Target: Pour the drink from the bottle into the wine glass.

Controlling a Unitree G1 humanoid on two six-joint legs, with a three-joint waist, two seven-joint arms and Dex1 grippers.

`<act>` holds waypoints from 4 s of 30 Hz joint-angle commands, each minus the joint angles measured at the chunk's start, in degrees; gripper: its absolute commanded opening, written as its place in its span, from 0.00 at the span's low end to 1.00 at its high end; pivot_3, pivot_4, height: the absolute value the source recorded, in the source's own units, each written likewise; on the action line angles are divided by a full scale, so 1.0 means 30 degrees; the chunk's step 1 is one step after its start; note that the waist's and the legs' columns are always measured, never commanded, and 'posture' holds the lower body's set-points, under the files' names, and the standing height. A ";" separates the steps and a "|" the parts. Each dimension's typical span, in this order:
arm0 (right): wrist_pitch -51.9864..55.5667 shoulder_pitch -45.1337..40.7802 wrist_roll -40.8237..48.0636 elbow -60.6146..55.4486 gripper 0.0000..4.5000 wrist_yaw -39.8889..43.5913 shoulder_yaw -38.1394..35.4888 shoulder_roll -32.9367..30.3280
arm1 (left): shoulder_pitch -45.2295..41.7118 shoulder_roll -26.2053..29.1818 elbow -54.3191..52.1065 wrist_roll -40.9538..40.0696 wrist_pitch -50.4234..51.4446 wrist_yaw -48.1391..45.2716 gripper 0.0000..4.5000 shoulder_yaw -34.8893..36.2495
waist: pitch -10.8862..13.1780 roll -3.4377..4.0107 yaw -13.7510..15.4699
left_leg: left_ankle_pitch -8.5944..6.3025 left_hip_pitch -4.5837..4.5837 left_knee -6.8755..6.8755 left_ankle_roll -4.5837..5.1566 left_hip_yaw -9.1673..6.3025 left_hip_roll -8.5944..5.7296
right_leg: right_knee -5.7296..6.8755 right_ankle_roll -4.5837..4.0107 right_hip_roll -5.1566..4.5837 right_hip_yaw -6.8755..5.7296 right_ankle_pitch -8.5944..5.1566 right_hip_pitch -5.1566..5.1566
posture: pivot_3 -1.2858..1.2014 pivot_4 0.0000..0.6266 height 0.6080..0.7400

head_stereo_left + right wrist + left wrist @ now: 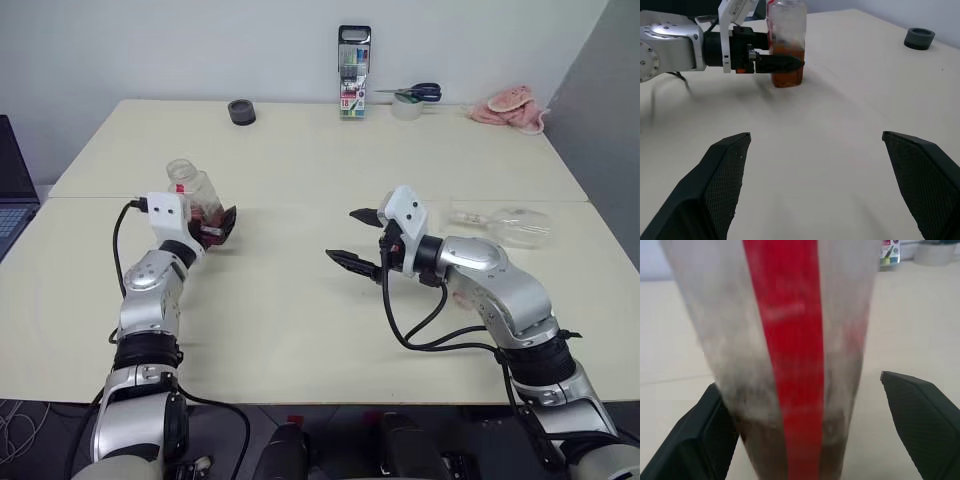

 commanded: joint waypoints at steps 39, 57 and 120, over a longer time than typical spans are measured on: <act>0.1319 0.0410 1.2248 0.2460 1.00 -1.7232 -1.7039 1.1239 | 0.2087 0.4467 -1.2605 -0.4390 0.5367 -1.5283 1.00 -0.6511 | -0.0010 0.0106 -0.0126 | -0.0044 0.0129 -0.0139 0.0080 0.0137 0.0035 | 0.0000 -0.0024 0.0053 0.0083 0.0009 0.0029 | 0.52 0.24 1.00; -0.6089 -0.4967 1.1473 1.5274 1.00 -1.3990 -1.7695 0.6862 | 0.0911 0.3887 -1.1489 -0.3863 0.4902 -1.6363 1.00 -0.6756 | 0.0010 0.0143 -0.0627 | -0.0040 0.0163 -0.0171 0.0089 0.0170 0.0038 | 0.0008 -0.0027 0.0053 0.0121 0.0009 0.0028 | 0.52 0.24 1.00; -1.4705 -0.5191 -0.4783 1.9781 0.05 -0.2481 -0.1562 0.7960 | 0.8148 0.5176 -1.6350 -0.4559 0.8841 -0.7592 1.00 0.0463 | -0.0079 0.0075 -0.0416 | -0.0020 0.0251 -0.0304 0.0057 0.0169 0.0063 | -0.0022 -0.0047 0.0028 0.0092 0.0008 0.0024 | 0.52 0.24 1.00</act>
